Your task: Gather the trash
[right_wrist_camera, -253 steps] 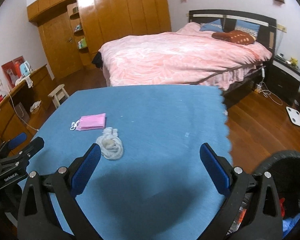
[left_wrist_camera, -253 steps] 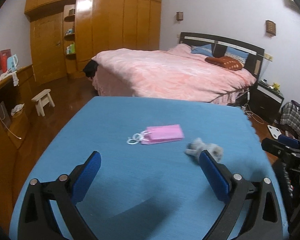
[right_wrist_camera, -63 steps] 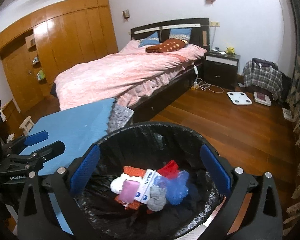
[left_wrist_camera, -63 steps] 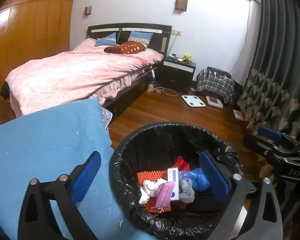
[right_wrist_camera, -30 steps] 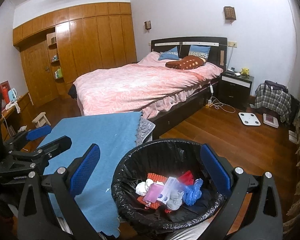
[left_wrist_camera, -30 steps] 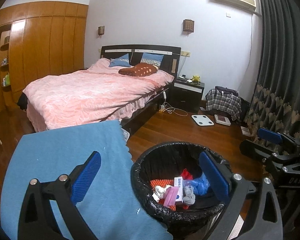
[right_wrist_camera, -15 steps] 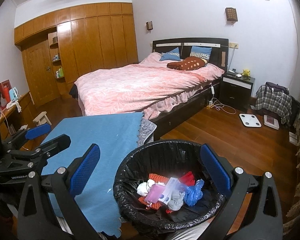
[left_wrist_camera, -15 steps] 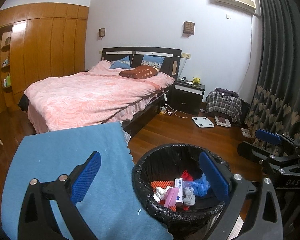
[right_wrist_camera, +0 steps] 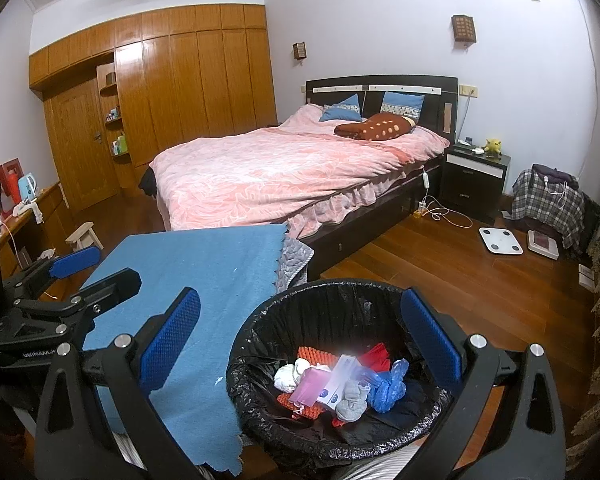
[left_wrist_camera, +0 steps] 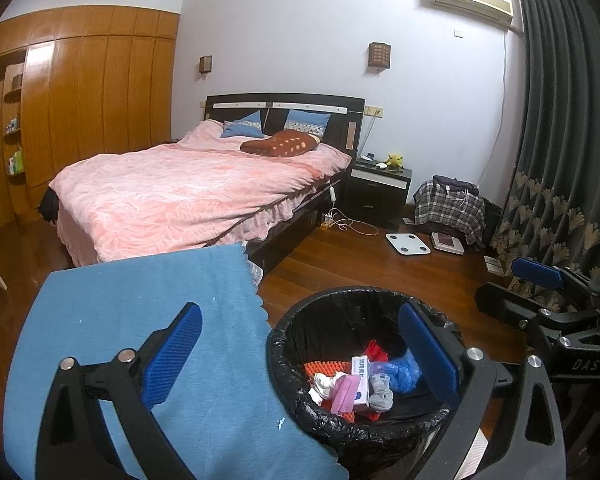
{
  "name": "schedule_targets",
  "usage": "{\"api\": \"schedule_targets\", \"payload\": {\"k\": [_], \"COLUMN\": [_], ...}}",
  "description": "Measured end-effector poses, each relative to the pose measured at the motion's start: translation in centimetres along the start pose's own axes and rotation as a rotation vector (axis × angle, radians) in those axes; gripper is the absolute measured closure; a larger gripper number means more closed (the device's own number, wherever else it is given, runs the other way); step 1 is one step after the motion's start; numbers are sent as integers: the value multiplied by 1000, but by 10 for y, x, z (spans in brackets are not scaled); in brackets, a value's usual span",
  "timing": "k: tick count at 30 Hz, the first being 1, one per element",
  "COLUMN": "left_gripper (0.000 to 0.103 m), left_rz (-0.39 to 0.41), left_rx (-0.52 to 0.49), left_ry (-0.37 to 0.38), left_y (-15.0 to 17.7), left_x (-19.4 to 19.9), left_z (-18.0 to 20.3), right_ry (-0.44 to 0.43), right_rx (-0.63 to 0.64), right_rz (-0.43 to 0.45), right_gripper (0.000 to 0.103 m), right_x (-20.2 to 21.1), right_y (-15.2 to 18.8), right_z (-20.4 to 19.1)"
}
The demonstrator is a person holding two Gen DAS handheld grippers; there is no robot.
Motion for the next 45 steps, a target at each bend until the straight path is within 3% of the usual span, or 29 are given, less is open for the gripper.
{"api": "schedule_targets", "payload": {"k": [45], "left_gripper": [6], "left_rz": [-2], "left_rx": [3], "left_ry": [-9], "left_y": [-2], "left_x": [1], "left_z": [-10], "right_ry": [-3], "right_rx": [6], "right_rz": [-1], "right_gripper": [5], "right_x": [-3], "right_y": [-4], "right_z": [-5]}}
Point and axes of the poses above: each gripper's, at about its wrist camera, not at the fingertips, and x roughly against the way its jaws point, z to its right, y to its underside, the point moved 8 cm from there along -x, roughly the way its jaws point, and after that the axes turned 5 degrees about z, right-handed, at the moved point
